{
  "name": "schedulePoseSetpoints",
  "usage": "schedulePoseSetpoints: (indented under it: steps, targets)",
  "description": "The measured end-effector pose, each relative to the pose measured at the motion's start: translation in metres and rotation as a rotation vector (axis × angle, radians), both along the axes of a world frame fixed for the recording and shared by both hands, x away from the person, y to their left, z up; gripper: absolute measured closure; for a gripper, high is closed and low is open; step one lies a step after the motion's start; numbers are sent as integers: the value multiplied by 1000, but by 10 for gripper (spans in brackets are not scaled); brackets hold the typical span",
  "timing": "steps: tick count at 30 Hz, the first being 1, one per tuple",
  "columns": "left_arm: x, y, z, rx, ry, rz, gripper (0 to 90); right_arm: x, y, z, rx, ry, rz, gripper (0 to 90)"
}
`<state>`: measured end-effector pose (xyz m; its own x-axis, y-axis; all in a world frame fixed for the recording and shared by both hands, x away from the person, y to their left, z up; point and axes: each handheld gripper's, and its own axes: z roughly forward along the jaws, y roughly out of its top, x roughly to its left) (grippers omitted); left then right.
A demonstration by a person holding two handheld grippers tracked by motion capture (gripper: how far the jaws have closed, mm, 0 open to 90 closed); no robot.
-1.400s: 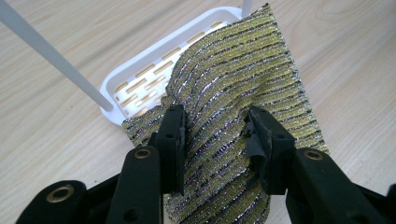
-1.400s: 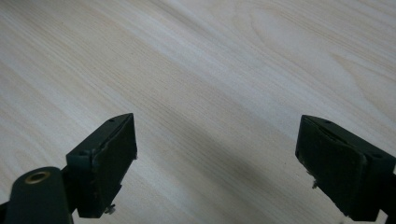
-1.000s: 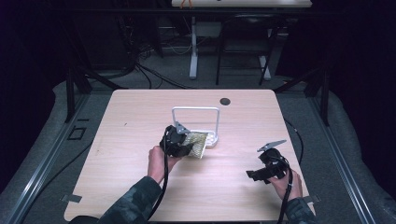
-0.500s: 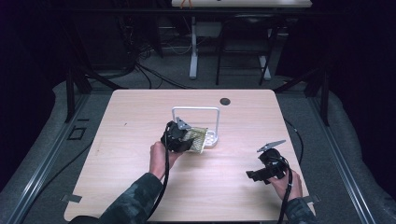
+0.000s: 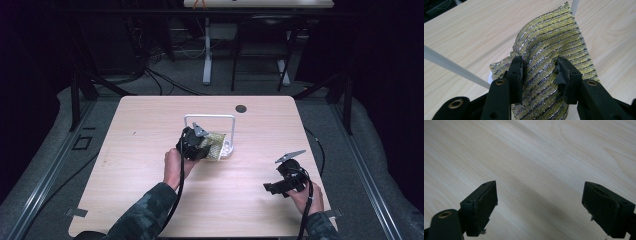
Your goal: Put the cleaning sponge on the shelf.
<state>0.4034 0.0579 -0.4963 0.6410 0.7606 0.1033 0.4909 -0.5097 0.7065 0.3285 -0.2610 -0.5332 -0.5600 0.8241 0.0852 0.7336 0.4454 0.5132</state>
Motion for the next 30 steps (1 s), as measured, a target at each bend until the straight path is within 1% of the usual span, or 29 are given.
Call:
schedulePoseSetpoints:
  steps: [5,6,8,12,13,15,18,21,22,23,25,26,28,30]
  targets:
    - [3,-2,0,3,-16,-5,599,0,0,-1,-2,0,3,126]
    - [3,-4,-1,1,-18,-3,599,0,1,-1,3,6,-1,127]
    - [4,-5,-1,9,-18,-5,599,0,1,0,-5,9,7,127]
    - [6,-7,-1,13,-34,2,598,0,0,1,-2,0,8,127]
    - [7,-8,-1,19,-39,1,598,0,0,1,3,-3,0,127]
    - [8,-9,-2,23,-47,5,598,0,-1,1,-2,-7,7,128]
    - [10,-10,-3,40,-52,5,597,0,0,1,3,-3,4,128]
    - [14,-11,-5,40,-52,17,595,0,0,1,4,-2,1,128]
    - [15,-12,-6,46,-50,17,595,0,0,1,5,-2,0,128]
    - [16,-12,-6,48,-49,18,594,0,-1,1,-2,-5,7,129]
    - [18,-14,-7,53,-58,24,593,0,-1,1,-1,-4,6,129]
    - [18,-16,-7,50,-59,27,593,0,0,1,5,-2,4,129]
    - [19,-19,-7,51,-60,26,591,0,0,1,-2,-2,7,129]
    - [20,-22,-9,50,-62,29,589,-1,-1,2,5,-5,8,130]
